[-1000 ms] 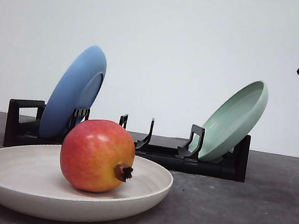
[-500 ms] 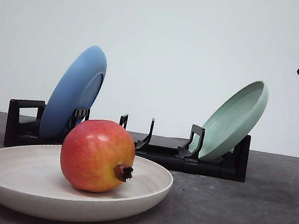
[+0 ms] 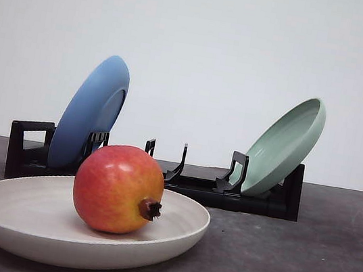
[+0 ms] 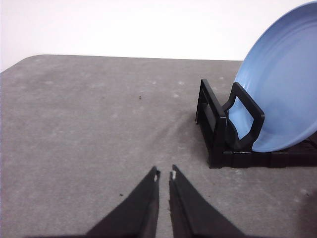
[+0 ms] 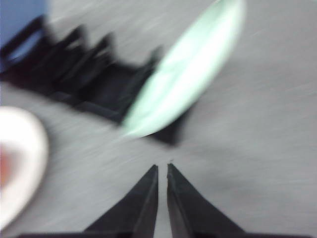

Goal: Place pomegranate in white plate

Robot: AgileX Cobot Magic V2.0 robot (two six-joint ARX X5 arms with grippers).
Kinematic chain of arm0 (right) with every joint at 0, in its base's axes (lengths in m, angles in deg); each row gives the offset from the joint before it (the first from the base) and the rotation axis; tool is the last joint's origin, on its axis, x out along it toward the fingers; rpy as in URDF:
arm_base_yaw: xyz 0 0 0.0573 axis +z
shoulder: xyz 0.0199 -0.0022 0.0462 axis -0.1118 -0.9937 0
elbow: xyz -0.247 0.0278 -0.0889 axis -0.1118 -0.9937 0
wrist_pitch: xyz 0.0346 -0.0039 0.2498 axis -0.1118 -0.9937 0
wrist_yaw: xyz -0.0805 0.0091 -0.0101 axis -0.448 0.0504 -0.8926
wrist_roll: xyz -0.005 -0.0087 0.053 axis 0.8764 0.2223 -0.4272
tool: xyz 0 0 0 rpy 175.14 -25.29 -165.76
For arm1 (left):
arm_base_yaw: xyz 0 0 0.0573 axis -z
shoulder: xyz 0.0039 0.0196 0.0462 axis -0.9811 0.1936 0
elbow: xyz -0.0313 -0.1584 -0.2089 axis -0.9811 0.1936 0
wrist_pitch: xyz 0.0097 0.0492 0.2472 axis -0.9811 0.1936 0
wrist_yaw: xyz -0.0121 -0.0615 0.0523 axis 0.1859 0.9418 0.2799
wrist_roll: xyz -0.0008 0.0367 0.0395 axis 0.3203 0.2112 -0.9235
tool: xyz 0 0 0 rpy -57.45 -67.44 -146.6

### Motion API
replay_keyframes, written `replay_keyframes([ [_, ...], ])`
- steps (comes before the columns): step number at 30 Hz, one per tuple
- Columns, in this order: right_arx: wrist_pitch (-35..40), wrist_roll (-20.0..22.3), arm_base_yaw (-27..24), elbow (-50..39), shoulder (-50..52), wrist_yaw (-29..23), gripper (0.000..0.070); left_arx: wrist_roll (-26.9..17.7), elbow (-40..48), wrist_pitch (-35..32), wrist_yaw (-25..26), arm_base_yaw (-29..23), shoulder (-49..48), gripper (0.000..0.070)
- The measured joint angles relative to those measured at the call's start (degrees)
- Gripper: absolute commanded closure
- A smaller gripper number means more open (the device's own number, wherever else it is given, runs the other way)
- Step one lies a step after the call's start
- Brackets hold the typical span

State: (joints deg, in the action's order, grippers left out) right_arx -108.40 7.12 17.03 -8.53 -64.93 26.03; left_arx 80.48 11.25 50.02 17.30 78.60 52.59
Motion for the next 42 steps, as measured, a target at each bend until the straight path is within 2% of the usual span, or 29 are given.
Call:
replay_keyframes([
  [6,9.2,0.4,-3.6,-12.3,11.3,-7.7,0.0671,0.0,0.0,0.0,0.0,0.0,0.0,0.0684],
  [12,16.7,-0.7,-6.1,-25.3,24.0,-8.5,0.0671,0.0,0.0,0.0,0.0,0.0,0.0,0.0684],
  [20,17.3,-1.7,-7.2,-35.5,37.3,-9.1,0.0671,0.0,0.0,0.0,0.0,0.0,0.0,0.0684],
  [29,16.7,-1.8,-7.7,-39.3,45.0,-9.1,0.0671,0.0,0.0,0.0,0.0,0.0,0.0,0.0684],
  [42,17.9,-1.8,-7.8,-39.3,45.1,-9.0,0.0671,0.0,0.0,0.0,0.0,0.0,0.0,0.0684],
])
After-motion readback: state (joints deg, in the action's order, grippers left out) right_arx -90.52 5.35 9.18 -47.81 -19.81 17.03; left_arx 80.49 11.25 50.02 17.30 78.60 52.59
